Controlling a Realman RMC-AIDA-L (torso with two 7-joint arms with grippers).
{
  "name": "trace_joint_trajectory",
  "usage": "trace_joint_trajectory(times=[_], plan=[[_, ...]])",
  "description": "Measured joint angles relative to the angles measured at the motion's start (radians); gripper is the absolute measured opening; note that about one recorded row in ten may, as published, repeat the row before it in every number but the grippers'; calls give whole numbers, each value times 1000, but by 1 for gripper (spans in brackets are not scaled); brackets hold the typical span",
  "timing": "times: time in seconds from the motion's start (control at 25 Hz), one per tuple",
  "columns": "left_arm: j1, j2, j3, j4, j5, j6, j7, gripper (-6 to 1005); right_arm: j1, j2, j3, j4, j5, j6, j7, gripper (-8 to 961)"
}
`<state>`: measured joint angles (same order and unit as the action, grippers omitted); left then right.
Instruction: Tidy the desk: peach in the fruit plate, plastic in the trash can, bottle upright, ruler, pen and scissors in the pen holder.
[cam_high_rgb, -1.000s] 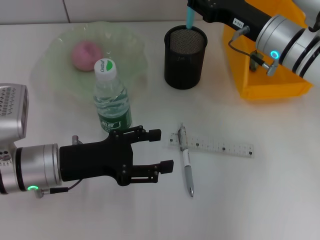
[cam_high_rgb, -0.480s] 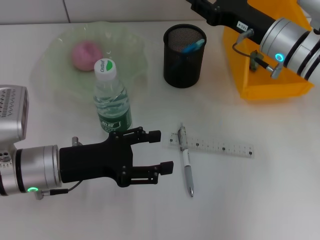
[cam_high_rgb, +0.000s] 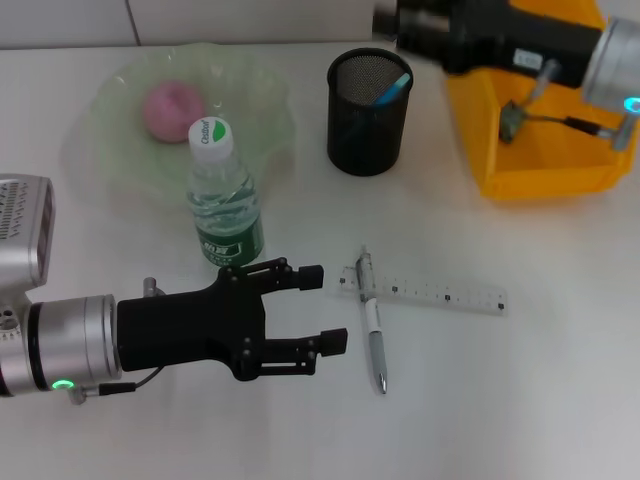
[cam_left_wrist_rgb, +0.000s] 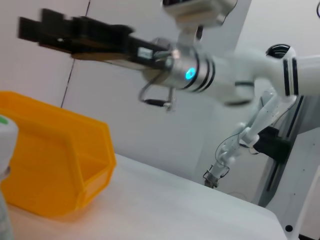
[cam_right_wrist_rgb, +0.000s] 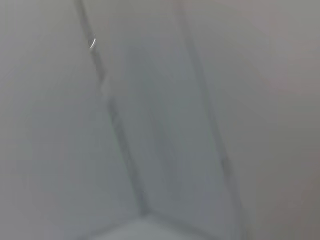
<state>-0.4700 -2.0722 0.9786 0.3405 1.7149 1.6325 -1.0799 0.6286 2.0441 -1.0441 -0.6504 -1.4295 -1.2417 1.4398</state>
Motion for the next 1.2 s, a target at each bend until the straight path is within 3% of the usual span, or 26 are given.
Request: trace_joint_trajectory(times=[0.04,0.08,0.2,0.24,0.28,0.32,0.4,0.48,0.84,1.2], plan=[[1,1,1,0,0,4,0,832,-27,-12,-23,-188,-198,-75,201,553],[1,1,1,0,0,4,0,832,-27,-12,-23,-188,-198,-75,201,558],[2,1,1,0,0,5,0,832,-16,-16,-13,-430,-518,-249,437,572],[2,1,1,0,0,5,0,832,19,-14,-16,-530,-678,-368,531,577],[3,1,2,-1,0,6,0,832,19,-14,-16,-530,-678,-368,531,582],[3,1,3,-1,0,6,0,832,56,-5,-22,-588,-813,-459,579,587],[3,1,4,-2,0,7,0,832,75,2,-30,-604,-885,-488,589,597],[3,1,6,-2,0,12,-1,832,117,34,-130,-601,-1115,-500,594,611],[1,1,3,-2,0,12,-6,832,137,39,-322,-485,-1117,-371,534,633],[-3,2,0,-2,0,8,-11,832,179,40,-351,-380,-1065,-273,487,632]])
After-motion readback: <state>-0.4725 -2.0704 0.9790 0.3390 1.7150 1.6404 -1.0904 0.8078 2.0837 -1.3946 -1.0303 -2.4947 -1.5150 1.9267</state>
